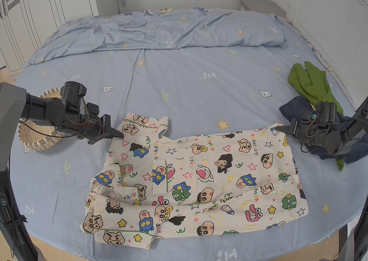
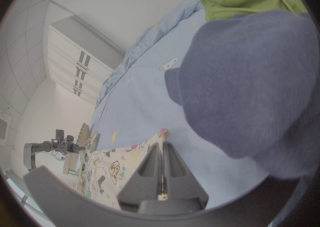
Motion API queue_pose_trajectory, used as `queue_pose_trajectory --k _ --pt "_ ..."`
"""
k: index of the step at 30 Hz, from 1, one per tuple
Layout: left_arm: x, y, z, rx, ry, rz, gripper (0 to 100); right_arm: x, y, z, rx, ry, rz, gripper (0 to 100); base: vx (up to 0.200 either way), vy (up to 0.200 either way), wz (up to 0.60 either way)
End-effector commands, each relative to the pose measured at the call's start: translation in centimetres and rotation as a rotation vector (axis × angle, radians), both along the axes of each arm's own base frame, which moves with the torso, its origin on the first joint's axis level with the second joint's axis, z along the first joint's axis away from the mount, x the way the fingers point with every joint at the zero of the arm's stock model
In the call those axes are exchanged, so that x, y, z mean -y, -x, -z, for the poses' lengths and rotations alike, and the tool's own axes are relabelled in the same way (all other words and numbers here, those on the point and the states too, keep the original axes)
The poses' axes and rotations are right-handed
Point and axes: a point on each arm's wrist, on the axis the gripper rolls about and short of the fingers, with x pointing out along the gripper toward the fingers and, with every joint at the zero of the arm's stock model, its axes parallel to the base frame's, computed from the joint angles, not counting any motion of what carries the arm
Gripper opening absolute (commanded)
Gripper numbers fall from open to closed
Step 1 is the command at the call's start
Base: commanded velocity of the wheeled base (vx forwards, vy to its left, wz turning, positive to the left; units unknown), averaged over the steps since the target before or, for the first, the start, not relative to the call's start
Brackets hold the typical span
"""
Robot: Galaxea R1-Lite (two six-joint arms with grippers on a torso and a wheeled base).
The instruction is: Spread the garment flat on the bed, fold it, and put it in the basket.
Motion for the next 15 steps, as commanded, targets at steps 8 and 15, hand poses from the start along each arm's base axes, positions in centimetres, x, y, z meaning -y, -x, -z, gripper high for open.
queue_pose_trajectory --k 8,15 --pt "-0.01 -0.01 -0.03 0.001 0.000 0.000 0 0.01 -0.08 -0.06 0.005 0.000 0.000 100 0.000 0.000 0.00" --pt "0.05 0.08 -0.18 0.004 0.000 0.001 0 -0.10 -0.23 -0.19 0.023 -0.010 0.004 100 0.000 0.000 0.00"
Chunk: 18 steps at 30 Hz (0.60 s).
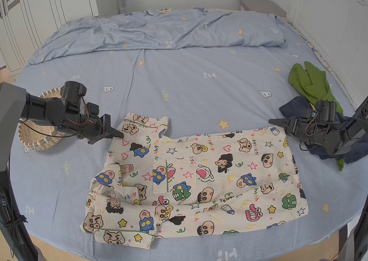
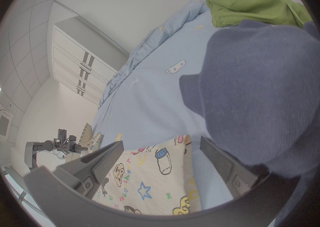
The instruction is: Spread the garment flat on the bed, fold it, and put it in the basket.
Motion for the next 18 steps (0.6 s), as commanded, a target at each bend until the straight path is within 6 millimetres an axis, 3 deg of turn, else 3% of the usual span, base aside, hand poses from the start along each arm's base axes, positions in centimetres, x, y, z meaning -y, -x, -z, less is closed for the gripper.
queue_pose_trajectory --k 1,18 --pt "-0.05 0.09 -0.19 0.004 0.001 0.000 0 -0.03 -0.08 0.06 0.002 -0.011 0.008 100 0.000 0.000 0.00" --pt "0.01 0.12 -0.25 0.006 0.000 0.000 0 -0.39 -0.32 0.32 0.019 -0.037 0.011 100 0.000 0.000 0.00"
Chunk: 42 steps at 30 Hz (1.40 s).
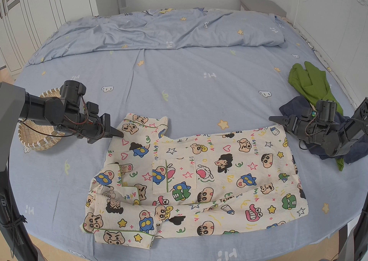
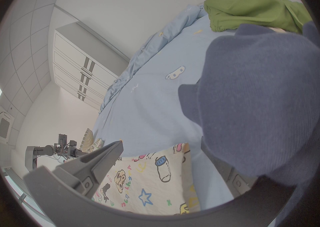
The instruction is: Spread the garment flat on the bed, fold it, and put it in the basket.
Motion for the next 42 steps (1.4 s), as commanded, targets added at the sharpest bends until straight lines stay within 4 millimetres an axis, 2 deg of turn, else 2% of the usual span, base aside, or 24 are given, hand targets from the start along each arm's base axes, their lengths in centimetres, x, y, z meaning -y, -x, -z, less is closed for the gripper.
queue_pose_trajectory --k 1,3,4,22,27,33,37,42 --pt "0.0 0.0 0.0 0.000 0.000 -0.001 0 -0.1 -0.1 0.4 -0.010 -0.001 -0.003 100 0.000 0.000 0.00" --pt "-0.1 0.0 0.0 0.000 0.000 -0.001 0 0.0 -0.1 0.3 -0.007 0.000 0.000 100 0.000 0.000 0.00" --pt "0.0 0.0 0.0 -0.001 0.000 0.000 0 0.0 -0.1 0.3 -0.006 0.001 -0.001 0 0.000 0.000 0.00" --pt "0.1 0.2 -0.1 -0.004 0.001 0.002 0 -0.4 -0.7 1.3 0.039 0.010 0.052 0 0.000 0.000 0.00" --pt "0.1 0.9 -0.9 0.002 0.014 0.011 0 -0.4 -0.1 1.3 0.031 0.006 0.045 0 0.000 0.000 0.00" --pt "-0.1 1.8 -1.8 -0.009 0.101 0.045 0 -0.5 1.2 -0.3 0.057 -0.016 0.047 0 0.000 0.000 0.00" --pt "-0.1 2.2 -1.6 -0.021 0.116 0.056 0 -0.9 1.8 -1.1 0.063 -0.029 0.035 0 0.000 0.000 0.00" --pt "-0.5 3.5 -0.9 -0.061 0.119 0.044 0 -1.0 4.1 -2.4 0.050 -0.068 -0.020 0 0.000 0.000 0.00"
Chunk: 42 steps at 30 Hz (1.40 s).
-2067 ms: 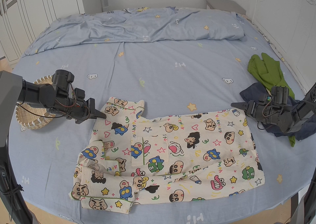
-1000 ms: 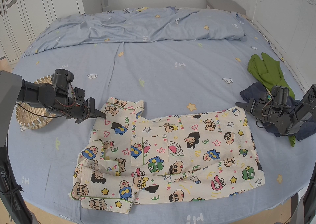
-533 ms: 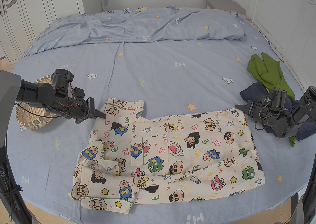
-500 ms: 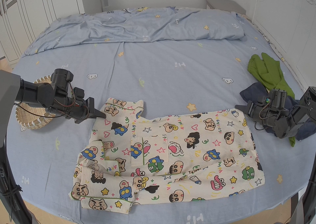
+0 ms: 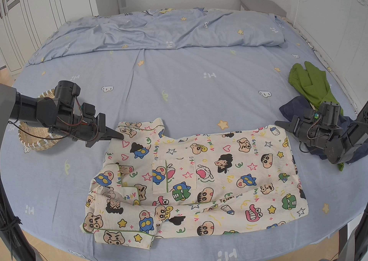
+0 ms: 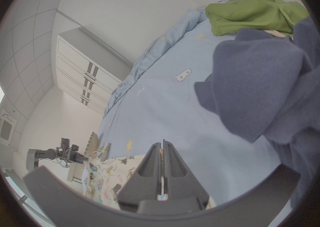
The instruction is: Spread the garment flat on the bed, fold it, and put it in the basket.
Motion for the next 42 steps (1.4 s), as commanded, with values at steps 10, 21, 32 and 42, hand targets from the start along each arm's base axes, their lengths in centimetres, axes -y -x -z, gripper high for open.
queue_pose_trajectory --k 10,21,32,42 --pt "-1.1 3.9 1.4 -0.045 0.010 -0.023 0 1.9 5.4 -1.1 -0.051 -0.032 0.005 0 0.000 0.000 0.00" --pt "-1.2 7.7 2.8 -0.049 0.013 -0.027 0 3.0 8.9 -0.2 -0.124 -0.077 -0.037 0 0.000 0.000 0.00" --pt "-1.1 11.2 2.1 0.021 0.010 -0.029 0 2.9 11.3 -0.1 -0.152 -0.084 -0.050 0 0.000 0.000 0.00" --pt "-0.9 13.7 3.4 -0.022 0.011 -0.020 0 2.6 12.7 -0.1 -0.160 -0.072 -0.060 0 0.000 0.000 0.00"
